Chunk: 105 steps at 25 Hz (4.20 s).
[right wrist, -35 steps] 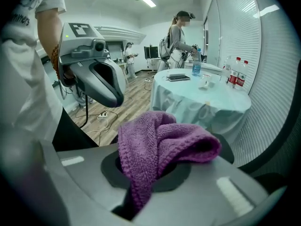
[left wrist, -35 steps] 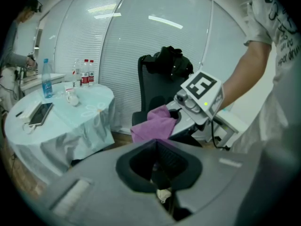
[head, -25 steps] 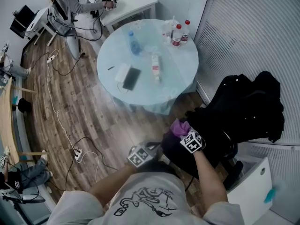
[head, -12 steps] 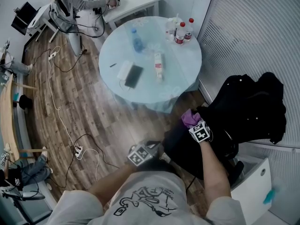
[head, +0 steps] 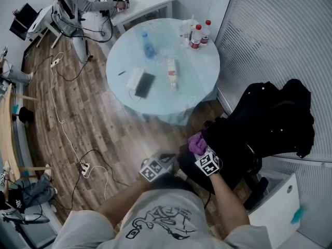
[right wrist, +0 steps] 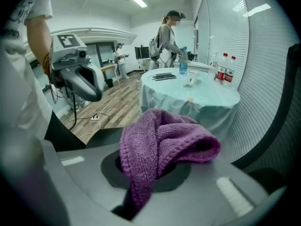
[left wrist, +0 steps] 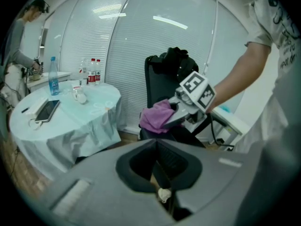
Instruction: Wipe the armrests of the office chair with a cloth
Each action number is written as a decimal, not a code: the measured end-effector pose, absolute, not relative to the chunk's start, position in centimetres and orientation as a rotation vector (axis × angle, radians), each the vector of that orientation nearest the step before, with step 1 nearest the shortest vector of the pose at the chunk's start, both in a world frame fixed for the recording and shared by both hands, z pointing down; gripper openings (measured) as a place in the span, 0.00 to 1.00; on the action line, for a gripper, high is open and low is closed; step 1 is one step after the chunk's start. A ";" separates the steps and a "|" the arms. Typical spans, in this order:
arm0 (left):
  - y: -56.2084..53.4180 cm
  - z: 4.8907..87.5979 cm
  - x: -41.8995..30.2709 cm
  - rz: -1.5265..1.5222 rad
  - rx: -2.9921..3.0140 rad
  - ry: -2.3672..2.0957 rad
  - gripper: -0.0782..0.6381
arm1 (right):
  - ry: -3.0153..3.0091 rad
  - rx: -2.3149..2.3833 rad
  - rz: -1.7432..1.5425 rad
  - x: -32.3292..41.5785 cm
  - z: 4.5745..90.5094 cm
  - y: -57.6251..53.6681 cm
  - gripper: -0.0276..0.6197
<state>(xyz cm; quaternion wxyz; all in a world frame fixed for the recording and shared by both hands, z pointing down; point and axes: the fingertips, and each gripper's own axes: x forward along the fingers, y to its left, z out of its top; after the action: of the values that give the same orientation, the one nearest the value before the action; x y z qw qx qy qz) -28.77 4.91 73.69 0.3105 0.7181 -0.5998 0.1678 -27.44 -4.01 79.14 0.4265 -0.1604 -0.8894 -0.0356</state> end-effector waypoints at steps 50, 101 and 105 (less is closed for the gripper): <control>4.9 71.9 -29.9 0.380 1.872 -1.636 0.11 | -2.279 -0.166 -0.016 -29.0 77.6 -12.7 0.09; 4.7 29.8 -25.1 -0.128 2.300 -2.008 0.11 | -3.004 -0.035 0.015 -22.3 29.8 3.1 0.09; 4.6 29.4 -24.8 -0.138 2.299 -2.011 0.11 | -3.012 -0.027 0.023 -22.1 29.6 3.1 0.09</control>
<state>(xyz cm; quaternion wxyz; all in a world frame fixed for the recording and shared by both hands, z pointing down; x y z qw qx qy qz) -24.84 4.57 29.41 0.0422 0.7512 -0.6571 -0.0453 -22.13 3.11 29.62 0.0648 -0.0089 -0.9978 0.0076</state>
